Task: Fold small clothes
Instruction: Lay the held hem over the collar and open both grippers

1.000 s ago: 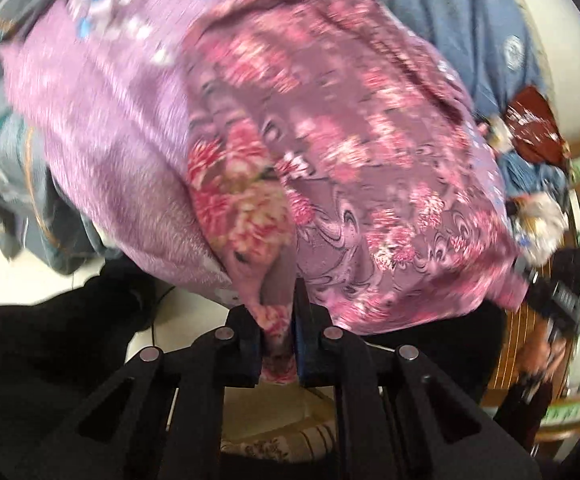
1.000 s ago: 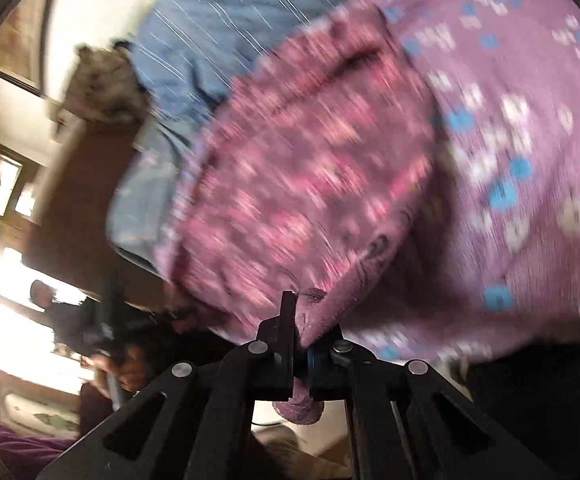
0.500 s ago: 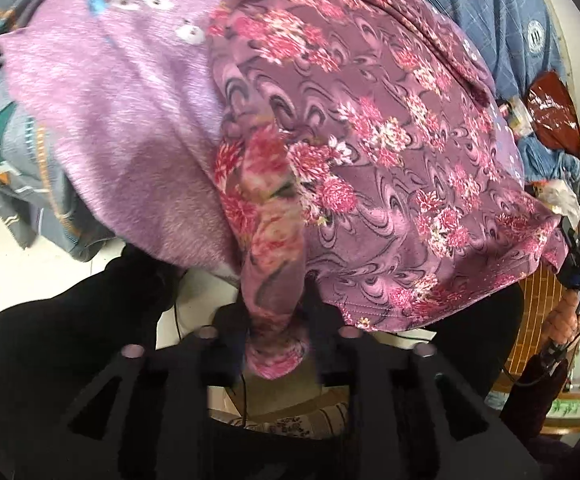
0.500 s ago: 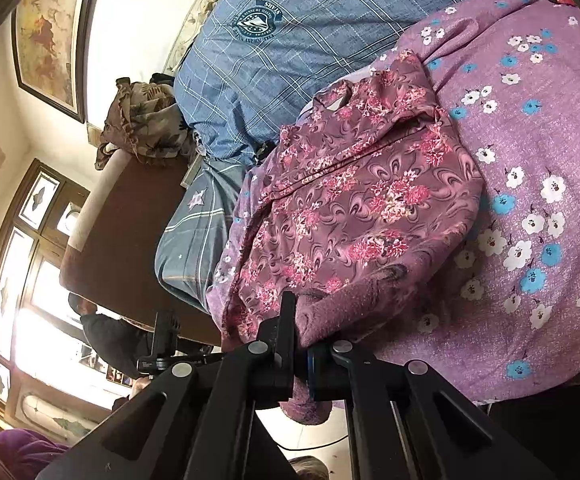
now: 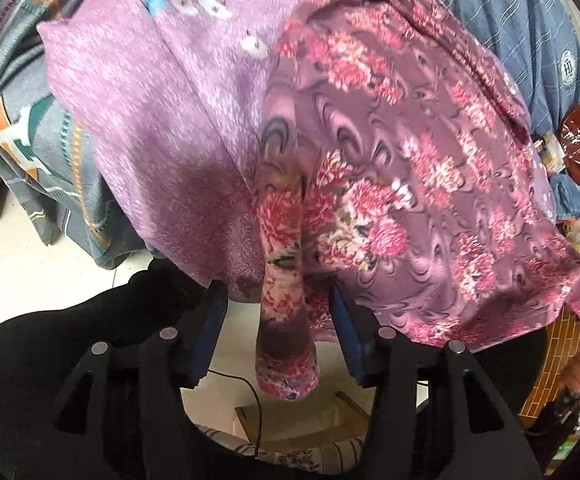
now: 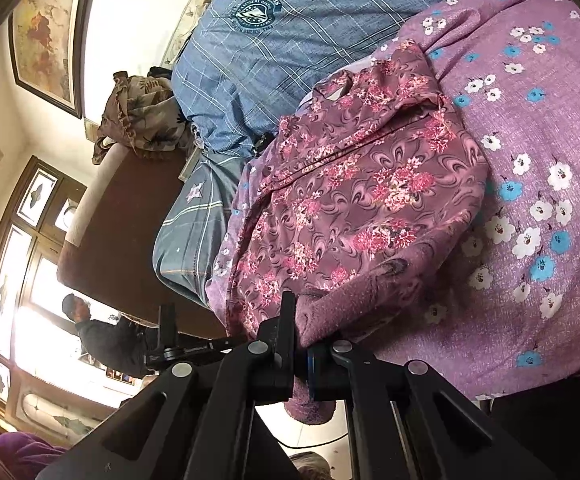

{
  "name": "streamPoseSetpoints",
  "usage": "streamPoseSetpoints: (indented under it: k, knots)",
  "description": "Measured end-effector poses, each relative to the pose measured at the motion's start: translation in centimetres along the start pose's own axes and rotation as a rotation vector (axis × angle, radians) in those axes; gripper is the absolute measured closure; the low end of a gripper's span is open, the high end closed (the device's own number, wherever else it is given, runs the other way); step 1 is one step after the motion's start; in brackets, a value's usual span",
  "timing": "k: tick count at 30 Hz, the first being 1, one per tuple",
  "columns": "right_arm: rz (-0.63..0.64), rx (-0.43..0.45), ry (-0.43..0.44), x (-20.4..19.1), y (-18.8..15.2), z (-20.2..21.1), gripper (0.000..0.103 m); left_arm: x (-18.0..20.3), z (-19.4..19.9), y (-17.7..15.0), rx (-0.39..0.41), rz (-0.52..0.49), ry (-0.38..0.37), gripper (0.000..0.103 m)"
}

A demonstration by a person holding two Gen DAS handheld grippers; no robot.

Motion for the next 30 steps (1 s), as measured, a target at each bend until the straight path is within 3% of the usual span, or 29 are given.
streamPoseSetpoints:
  k: [2,3,9,16,21,26,30]
  knots:
    - [0.004,-0.002,-0.004,0.0,-0.1,0.0,0.100,0.4,-0.6,-0.5,-0.017,-0.011,-0.008,0.094]
    - [0.005,-0.002,-0.005,-0.1,-0.1,0.0,0.100,0.3,-0.7,-0.6,-0.022,-0.012,-0.004,0.098]
    - [0.040,0.012,-0.004,-1.0,0.8,0.7,0.100,1.4,2.9,-0.2,0.044,-0.111,-0.027,0.099]
    - [0.097,0.080,0.000,-2.5,5.6,2.1,0.100,4.8,9.4,4.2,0.098,-0.139,-0.290,0.099]
    - [0.112,0.154,-0.019,-2.4,12.2,2.1,0.100,6.1,13.2,12.3,0.162,-0.109,-0.392,0.099]
    - [0.074,0.233,-0.062,0.2,21.4,0.9,0.100,7.2,13.8,23.3,0.219,-0.066,-0.384,0.099]
    - [-0.003,0.321,-0.089,4.8,29.2,-1.4,0.100,8.5,10.7,32.4,0.240,0.000,-0.364,0.099]
Point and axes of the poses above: each gripper's, at about its wrist camera, not at the fingertips, and z roughly against the way its jaws point, x to its right, y to its top, the point moved 9 cm from there along -z, roughly the way its jaws point, and after that the axes turned 10 degrees about y, right-handed, at the moved point
